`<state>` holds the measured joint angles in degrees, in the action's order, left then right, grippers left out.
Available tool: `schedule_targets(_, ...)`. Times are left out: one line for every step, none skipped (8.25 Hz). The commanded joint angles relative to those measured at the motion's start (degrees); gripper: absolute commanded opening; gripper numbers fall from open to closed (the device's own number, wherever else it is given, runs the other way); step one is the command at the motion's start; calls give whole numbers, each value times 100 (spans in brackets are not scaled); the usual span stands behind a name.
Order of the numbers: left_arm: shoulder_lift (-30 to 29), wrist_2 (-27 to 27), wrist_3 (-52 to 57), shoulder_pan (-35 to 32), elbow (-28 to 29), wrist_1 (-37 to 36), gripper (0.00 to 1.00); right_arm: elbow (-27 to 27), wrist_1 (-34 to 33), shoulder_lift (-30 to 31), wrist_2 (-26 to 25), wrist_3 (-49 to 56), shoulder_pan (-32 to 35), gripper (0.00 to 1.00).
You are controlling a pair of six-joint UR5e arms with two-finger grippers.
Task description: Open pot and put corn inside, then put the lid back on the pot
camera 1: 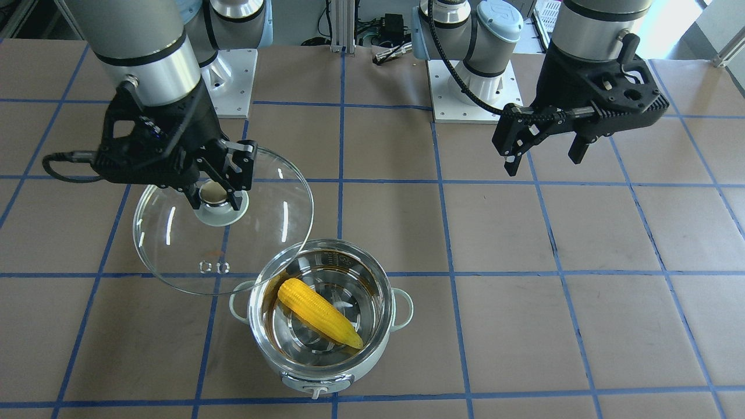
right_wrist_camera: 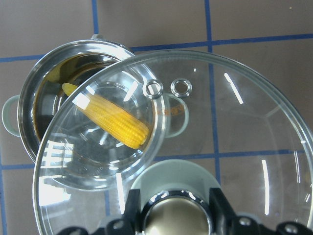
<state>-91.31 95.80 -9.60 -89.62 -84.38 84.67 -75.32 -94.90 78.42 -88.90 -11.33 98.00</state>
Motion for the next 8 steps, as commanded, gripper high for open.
schedule_targets(166,-245,72,-47,0,41,100,141,-1052,-869,30,-841,674,54)
schedule_targets(183,-237,72,-47,0,41,100,184,-1326,-1246,48,-1254,1068,54)
schedule_targets(201,-237,72,-47,0,32,100,350,-1355,-1398,48,-1493,1238,54)
schedule_targets(201,-202,81,-47,-9,41,100,395,-1364,-1539,31,-1478,1239,54)
schedule_targets(201,-193,81,-47,-9,41,100,404,-1364,-1636,-39,-1399,1231,54)
schedule_targets(201,-193,81,-47,-9,41,100,422,-1364,-1646,-40,-1207,1178,54)
schedule_targets(201,-202,81,-47,0,41,100,413,-1364,-1637,21,-1205,1047,54)
schedule_targets(201,-245,72,-55,-17,32,100,404,-1356,-1611,135,-1188,794,54)
